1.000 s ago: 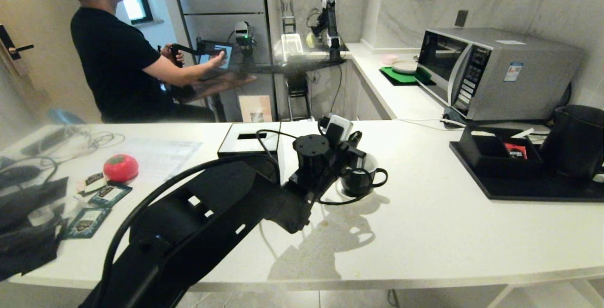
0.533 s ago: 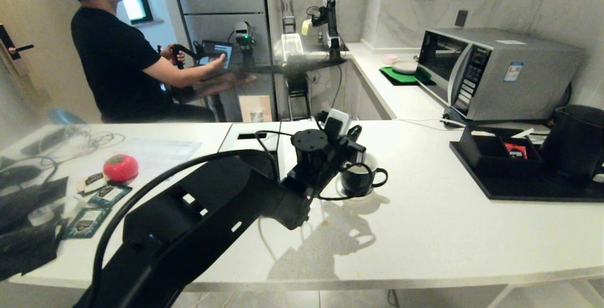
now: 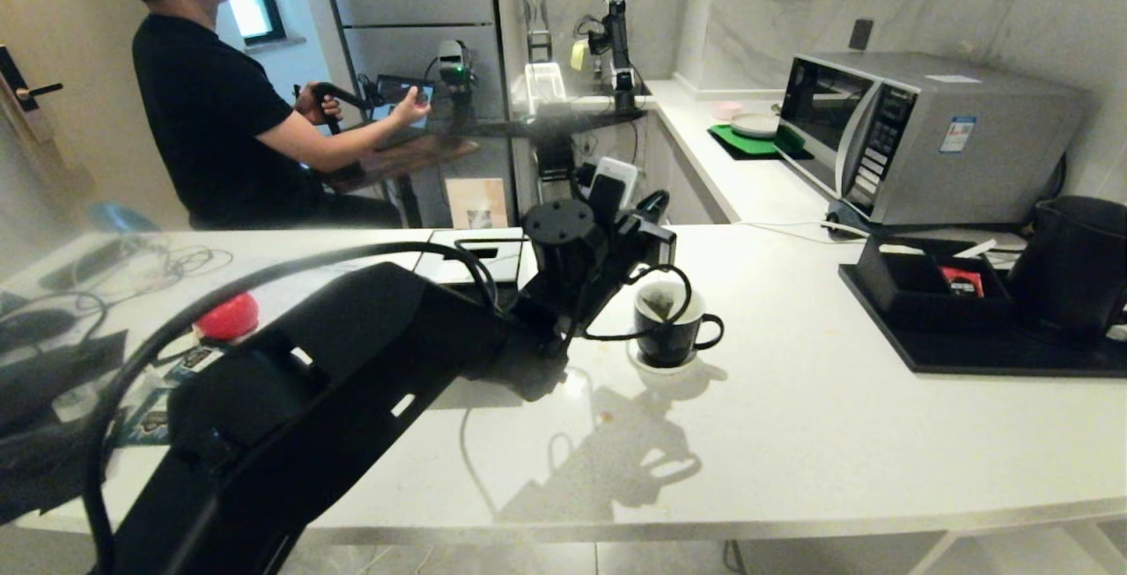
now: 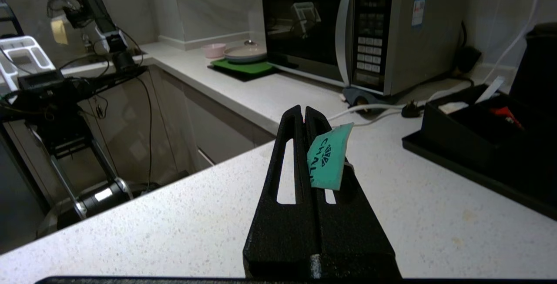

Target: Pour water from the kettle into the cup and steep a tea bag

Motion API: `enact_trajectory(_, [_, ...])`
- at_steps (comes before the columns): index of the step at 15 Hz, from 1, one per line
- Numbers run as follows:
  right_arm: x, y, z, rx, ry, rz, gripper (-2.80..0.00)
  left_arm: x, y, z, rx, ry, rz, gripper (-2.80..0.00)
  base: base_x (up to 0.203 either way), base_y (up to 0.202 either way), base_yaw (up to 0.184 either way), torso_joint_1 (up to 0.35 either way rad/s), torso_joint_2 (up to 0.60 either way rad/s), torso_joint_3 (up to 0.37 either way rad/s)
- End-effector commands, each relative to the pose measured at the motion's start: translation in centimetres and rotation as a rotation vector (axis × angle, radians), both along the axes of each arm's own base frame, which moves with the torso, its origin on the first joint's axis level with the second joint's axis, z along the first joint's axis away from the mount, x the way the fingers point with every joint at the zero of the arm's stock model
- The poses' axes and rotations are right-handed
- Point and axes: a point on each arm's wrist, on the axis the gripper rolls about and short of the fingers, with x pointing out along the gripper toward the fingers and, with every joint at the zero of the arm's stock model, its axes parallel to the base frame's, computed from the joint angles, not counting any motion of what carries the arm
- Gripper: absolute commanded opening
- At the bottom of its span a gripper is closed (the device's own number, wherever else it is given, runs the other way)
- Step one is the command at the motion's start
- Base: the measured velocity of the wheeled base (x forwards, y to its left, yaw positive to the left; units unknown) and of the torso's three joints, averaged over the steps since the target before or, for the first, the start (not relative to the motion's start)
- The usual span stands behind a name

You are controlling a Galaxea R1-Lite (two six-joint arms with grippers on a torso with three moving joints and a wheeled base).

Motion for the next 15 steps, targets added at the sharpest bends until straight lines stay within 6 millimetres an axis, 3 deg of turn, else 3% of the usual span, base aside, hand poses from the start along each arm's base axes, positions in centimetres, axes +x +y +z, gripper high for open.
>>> enact_trajectory(1, [0.0,0.0,0.0,0.0,0.001,0.0,-2.8,-0.4,0.3,1.7,-0.023,-0.029,0.0,-2.8,0.0,0.0,0.0,0.0,0.0,0.0])
enact_trajectory(15, [0.0,0.0,0.0,0.0,0.001,0.0,-2.8,-0.8,0.5,2.8,-0.035,-0.045,0.001,-2.8,0.0,0.0,0.0,0.0,0.0,0.0])
